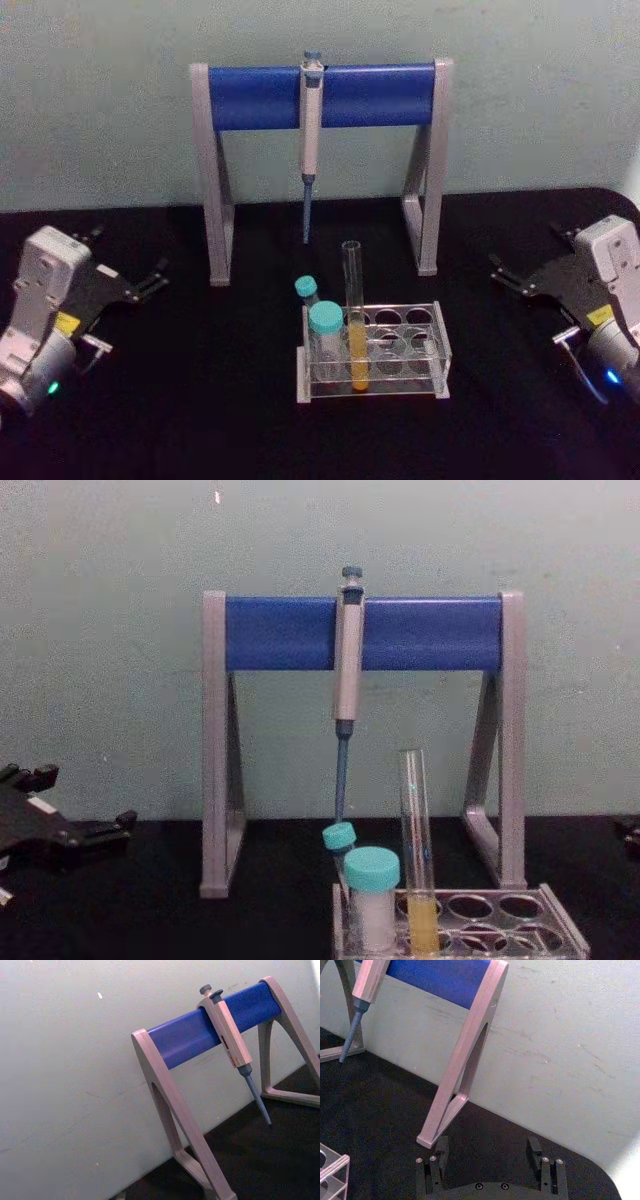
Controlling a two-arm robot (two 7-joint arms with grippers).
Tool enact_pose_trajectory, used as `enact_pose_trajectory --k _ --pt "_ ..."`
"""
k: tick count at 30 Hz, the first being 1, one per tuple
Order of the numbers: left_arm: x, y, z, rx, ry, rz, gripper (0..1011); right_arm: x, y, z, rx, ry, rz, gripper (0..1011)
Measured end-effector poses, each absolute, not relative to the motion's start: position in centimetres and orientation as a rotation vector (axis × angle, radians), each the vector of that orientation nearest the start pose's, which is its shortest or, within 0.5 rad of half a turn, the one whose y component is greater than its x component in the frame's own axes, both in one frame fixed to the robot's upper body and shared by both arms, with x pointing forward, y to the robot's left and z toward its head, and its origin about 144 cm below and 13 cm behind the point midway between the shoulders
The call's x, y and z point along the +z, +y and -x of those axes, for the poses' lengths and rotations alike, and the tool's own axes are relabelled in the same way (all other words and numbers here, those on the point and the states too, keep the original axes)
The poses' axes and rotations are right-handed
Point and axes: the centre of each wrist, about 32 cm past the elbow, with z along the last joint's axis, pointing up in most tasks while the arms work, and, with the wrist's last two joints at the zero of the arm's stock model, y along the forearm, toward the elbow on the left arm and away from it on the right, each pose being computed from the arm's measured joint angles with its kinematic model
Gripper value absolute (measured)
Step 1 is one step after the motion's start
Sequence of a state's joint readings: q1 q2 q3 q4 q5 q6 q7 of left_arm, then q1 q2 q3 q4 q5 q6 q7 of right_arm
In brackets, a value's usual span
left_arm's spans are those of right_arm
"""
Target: Pick up the test tube from the test tube rack, shake it, then place it back into the test tube rack.
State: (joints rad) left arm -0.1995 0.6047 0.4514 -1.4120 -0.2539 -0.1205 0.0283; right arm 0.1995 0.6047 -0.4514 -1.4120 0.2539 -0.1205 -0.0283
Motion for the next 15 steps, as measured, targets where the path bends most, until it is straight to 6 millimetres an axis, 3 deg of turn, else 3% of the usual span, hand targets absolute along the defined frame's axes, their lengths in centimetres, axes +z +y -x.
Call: enact_pose_trajectory --k 15 --pt "114.0 31.0 -48.9 1.248 -0.285 -0.305 1001 114.6 -30.3 -47.3 -1.2 -0.238 0.276 1000"
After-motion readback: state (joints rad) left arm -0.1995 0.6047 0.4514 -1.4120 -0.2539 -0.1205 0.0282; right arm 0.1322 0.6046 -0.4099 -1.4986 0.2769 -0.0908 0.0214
